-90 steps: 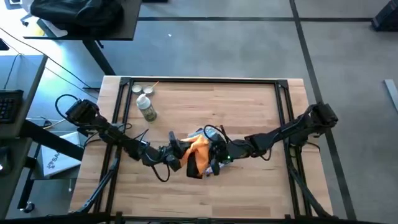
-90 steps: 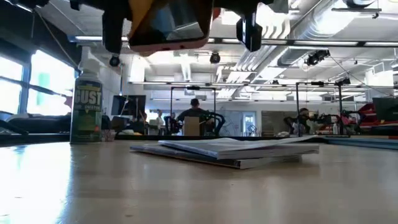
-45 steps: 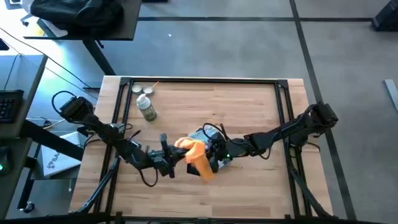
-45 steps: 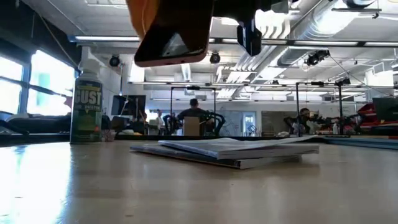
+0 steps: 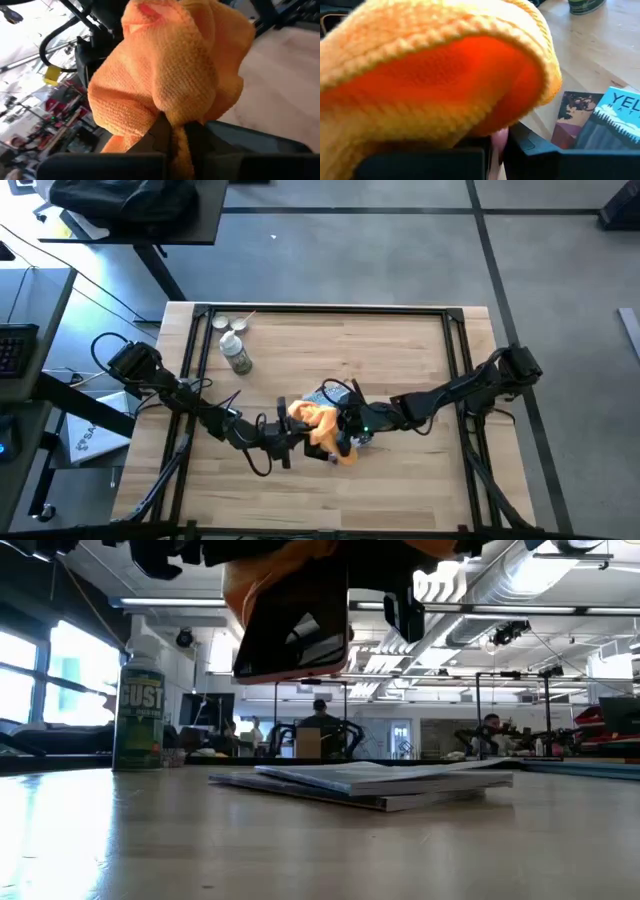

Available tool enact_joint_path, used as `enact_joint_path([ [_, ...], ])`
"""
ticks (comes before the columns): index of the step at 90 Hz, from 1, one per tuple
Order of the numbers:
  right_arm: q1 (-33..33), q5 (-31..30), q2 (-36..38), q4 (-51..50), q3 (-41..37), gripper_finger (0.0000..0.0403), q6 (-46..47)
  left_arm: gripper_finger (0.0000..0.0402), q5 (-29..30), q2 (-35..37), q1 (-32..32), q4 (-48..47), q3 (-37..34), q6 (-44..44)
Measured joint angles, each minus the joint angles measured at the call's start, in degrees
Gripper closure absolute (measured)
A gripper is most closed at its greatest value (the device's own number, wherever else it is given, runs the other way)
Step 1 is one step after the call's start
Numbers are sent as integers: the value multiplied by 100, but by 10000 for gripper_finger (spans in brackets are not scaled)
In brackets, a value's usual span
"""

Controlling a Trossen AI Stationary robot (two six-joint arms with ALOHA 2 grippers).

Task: Apply microfiber cloth
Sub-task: Wipe the front and back of the cellphone using the orange microfiber cloth

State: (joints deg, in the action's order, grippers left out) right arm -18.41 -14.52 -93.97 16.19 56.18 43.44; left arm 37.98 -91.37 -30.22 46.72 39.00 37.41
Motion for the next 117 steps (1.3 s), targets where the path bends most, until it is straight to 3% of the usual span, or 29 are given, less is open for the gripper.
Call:
enact_joint_path([
  [30, 26, -49, 26, 288, 33, 402, -49, 399, 456, -25, -536, -398, -13, -431],
  [54, 38, -50, 26, 378, 33, 402, -172, 399, 262, -111, -634, -739, -17, -1287],
  [71, 54, -55, 26, 351, 33, 402, -170, 399, 780, -17, -545, -691, -17, -717],
  [104, 10, 52, 26, 254, 33, 402, -103, 399, 891, 826, -104, -658, -17, 360],
  [117, -16, 236, 26, 267, 33, 402, -138, 399, 986, 1041, 0, -661, -17, 358],
])
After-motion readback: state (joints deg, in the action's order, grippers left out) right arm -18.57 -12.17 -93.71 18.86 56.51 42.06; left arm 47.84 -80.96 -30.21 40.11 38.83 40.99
